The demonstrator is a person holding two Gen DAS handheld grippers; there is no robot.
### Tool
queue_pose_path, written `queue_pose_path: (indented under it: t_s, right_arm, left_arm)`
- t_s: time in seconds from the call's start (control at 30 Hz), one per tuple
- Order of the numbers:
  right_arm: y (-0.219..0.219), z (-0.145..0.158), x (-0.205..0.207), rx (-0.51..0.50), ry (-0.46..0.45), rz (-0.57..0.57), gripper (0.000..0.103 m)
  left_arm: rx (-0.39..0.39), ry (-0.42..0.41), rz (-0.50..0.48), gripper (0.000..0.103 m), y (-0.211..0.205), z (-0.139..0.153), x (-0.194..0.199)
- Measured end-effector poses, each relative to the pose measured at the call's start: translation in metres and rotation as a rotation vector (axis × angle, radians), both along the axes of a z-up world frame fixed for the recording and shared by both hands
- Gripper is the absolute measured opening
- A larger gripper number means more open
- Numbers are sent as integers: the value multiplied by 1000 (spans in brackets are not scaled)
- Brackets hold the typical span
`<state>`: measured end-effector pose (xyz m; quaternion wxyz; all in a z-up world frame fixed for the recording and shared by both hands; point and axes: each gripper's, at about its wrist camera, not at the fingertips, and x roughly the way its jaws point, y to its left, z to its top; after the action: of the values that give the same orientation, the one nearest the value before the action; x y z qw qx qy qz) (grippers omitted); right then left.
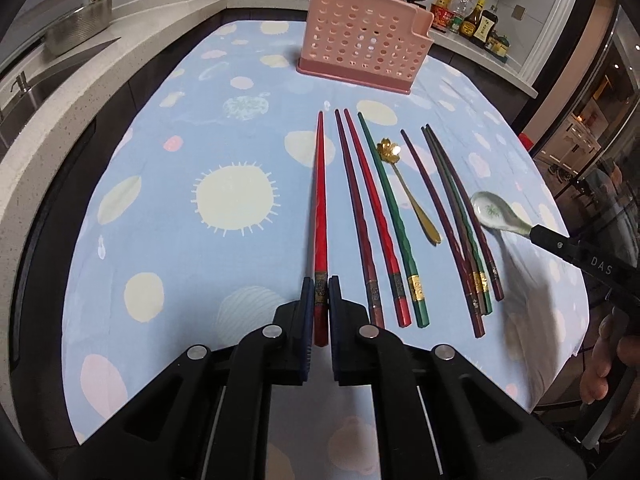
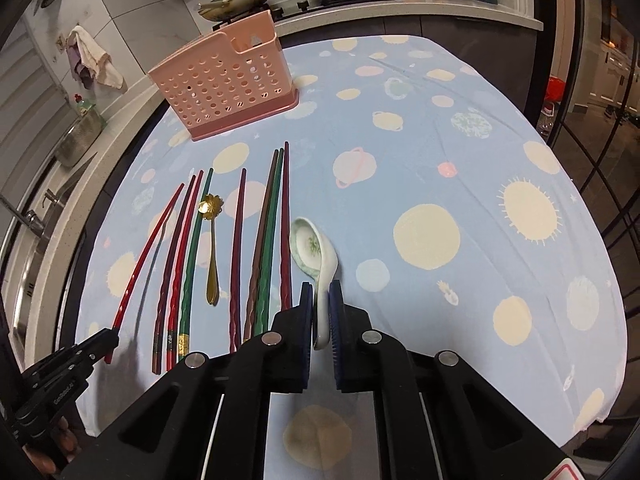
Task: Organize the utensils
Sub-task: 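Lift the chopstick and spoon and carry both over the pink holder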
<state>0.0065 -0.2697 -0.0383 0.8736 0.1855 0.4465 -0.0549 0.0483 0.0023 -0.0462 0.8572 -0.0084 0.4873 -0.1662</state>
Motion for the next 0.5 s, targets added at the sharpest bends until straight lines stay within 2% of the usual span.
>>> queue_pose_path:
  t_s: [0.33,0.5]
  right_arm:
    - [-4,33,0,-9,-80,-6,7]
    - [-6,48,7,-12,-118,-1,7]
  left_arm:
    - [-71,-150,39,7,12,70,16]
    - [-80,-226,51,7,12,100,31]
